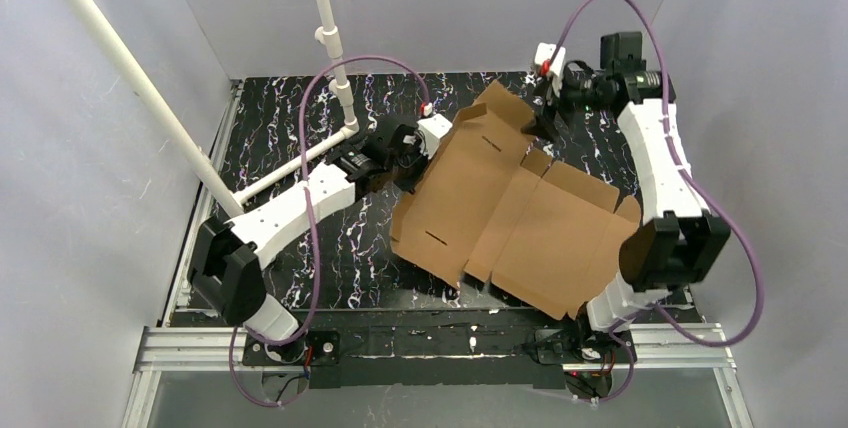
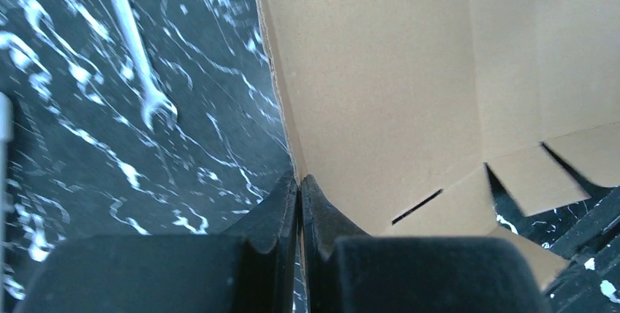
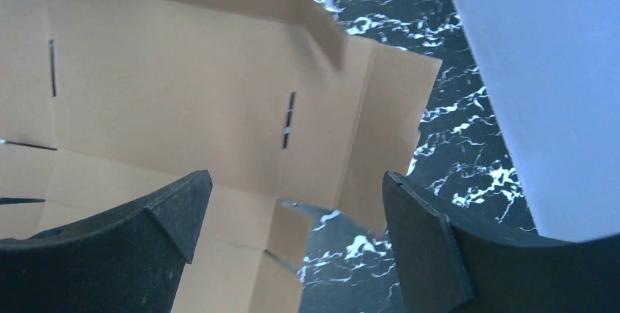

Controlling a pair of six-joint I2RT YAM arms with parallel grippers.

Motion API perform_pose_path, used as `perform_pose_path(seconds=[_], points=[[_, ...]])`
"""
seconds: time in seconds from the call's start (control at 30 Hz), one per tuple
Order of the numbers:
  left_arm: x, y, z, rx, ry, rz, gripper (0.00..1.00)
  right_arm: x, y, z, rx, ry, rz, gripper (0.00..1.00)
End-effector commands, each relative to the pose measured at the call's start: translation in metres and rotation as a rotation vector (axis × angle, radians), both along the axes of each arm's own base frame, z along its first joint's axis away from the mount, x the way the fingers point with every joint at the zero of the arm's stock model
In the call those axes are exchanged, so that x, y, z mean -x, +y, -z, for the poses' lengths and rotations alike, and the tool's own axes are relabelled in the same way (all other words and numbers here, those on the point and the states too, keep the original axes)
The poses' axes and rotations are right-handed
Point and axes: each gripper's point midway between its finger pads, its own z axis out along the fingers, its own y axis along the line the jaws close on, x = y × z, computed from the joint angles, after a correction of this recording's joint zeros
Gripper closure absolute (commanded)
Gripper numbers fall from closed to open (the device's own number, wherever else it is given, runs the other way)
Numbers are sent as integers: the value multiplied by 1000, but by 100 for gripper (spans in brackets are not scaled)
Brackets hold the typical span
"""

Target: Fold the paper box

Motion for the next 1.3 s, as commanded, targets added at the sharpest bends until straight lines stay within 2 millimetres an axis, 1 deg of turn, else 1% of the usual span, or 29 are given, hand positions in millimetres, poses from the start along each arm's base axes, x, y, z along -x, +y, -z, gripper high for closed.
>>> perform_pose_path(seconds=[0.0, 0.1, 0.17, 0.23, 0.3, 0.4, 0.43, 0.53, 0.6, 0.67, 0.73, 0.8, 0.93, 1.0, 1.1, 1.2, 1.27], points=[[-4, 0, -77, 33, -191, 126, 100, -37, 2, -4, -63, 156, 107, 4], [-6, 1, -99, 31, -246, 152, 100, -49, 4, -1, -74, 219, 135, 2], [-6, 2, -111, 28, -275, 167, 100, -58, -1, -5, -68, 204, 171, 2], [-6, 3, -118, 18, -292, 178, 100, -61, -8, -16, -80, 169, 203, 2], [-6, 5, -123, 8, -300, 184, 100, -59, -15, -31, -107, 133, 218, 1], [-6, 7, -130, 6, -315, 187, 100, -53, -19, -42, -119, 109, 216, 2], [-6, 8, -131, 3, -320, 189, 100, -50, -28, -47, -125, 98, 233, 2], [-6, 11, -135, -3, -331, 183, 100, -44, -40, -54, -153, 91, 253, 2], [-5, 12, -138, -1, -337, 188, 100, -43, -43, -50, -165, 95, 267, 2], [-4, 11, -140, 6, -344, 196, 100, -44, -43, -39, -173, 114, 266, 2], [-4, 10, -143, 12, -349, 199, 100, -46, -39, -29, -196, 149, 252, 2], [-4, 10, -146, 14, -349, 200, 100, -45, -30, -20, -226, 195, 208, 3], [-4, 9, -150, 34, -350, 197, 100, -44, -12, 0, -204, 229, 160, 9], [-3, 9, -152, 44, -349, 195, 100, -47, -11, 6, -186, 224, 170, 13], [-4, 10, -152, 46, -345, 191, 100, -57, -16, 9, -165, 195, 196, 20], [-4, 12, -152, 48, -340, 184, 100, -63, -18, 12, -151, 177, 203, 34], [-5, 14, -150, 50, -334, 176, 100, -64, -17, 13, -148, 170, 191, 48]])
